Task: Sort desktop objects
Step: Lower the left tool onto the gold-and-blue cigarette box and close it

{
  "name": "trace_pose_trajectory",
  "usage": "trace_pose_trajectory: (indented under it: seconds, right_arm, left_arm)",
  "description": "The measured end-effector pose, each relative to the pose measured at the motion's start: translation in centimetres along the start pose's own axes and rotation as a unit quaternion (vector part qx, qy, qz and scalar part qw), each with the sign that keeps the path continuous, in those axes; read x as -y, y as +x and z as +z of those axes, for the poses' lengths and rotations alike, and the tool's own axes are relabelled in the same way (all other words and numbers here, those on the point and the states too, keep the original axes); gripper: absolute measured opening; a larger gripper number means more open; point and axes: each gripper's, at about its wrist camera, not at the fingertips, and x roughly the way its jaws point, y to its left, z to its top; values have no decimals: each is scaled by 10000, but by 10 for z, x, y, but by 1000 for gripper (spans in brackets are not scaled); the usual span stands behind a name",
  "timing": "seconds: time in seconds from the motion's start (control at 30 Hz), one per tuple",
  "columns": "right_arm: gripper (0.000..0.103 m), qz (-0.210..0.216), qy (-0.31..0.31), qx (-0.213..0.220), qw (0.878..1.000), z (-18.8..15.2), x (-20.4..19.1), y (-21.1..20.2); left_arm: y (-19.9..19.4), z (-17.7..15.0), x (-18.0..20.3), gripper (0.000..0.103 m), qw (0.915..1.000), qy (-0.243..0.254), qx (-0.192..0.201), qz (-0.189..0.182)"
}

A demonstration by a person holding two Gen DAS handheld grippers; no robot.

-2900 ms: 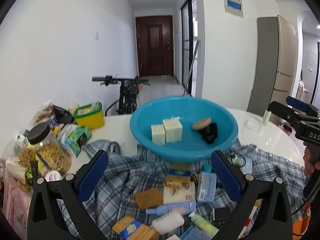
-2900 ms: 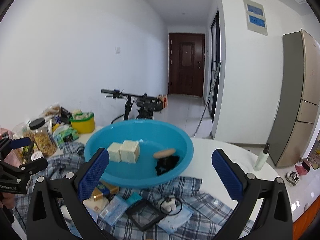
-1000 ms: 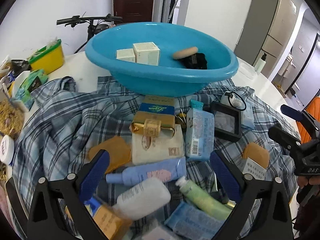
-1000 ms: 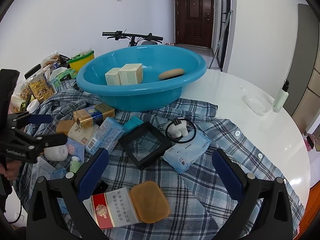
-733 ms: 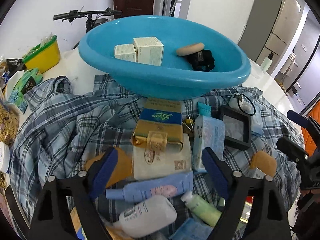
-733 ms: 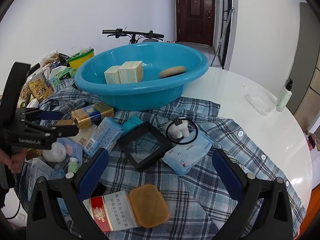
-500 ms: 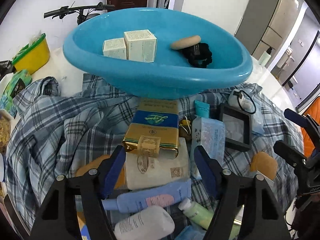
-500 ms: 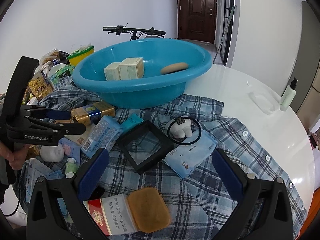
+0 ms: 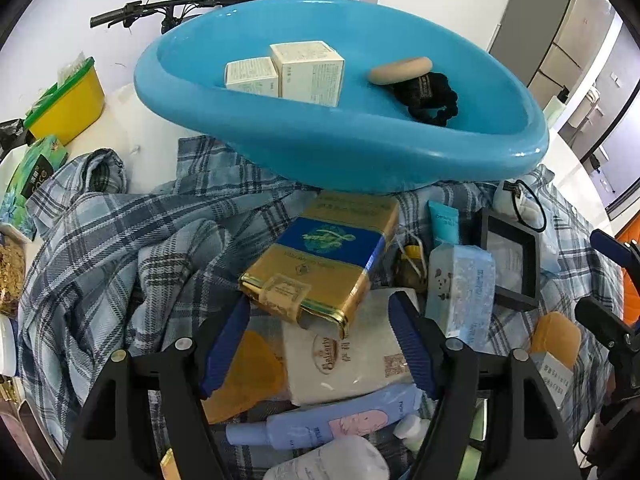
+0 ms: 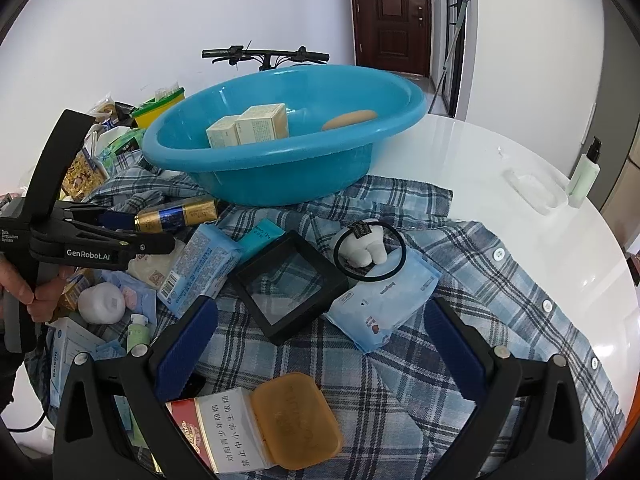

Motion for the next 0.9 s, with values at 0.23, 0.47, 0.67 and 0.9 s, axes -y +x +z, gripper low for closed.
trace_pose_trajectory:
  seconds: [0.23, 0.47, 0.67, 0.9]
  right_arm:
    - [103, 39, -3, -62, 10000, 1, -2, 5]
    - [103, 44, -22, -126, 9999, 2, -3, 9]
    - [103, 23, 24, -110, 9999, 3, -1, 10]
    - [103, 49, 79, -164, 9998, 0, -2, 11]
  left_arm:
    - [1, 4, -4, 76, 10000, 89, -41, 4]
    - [7, 18, -8, 84, 9983, 288, -171, -480]
    - [10, 21, -14, 74, 9973, 143, -106, -706]
    - [-6, 10, -14, 60, 9974, 100, 112, -705]
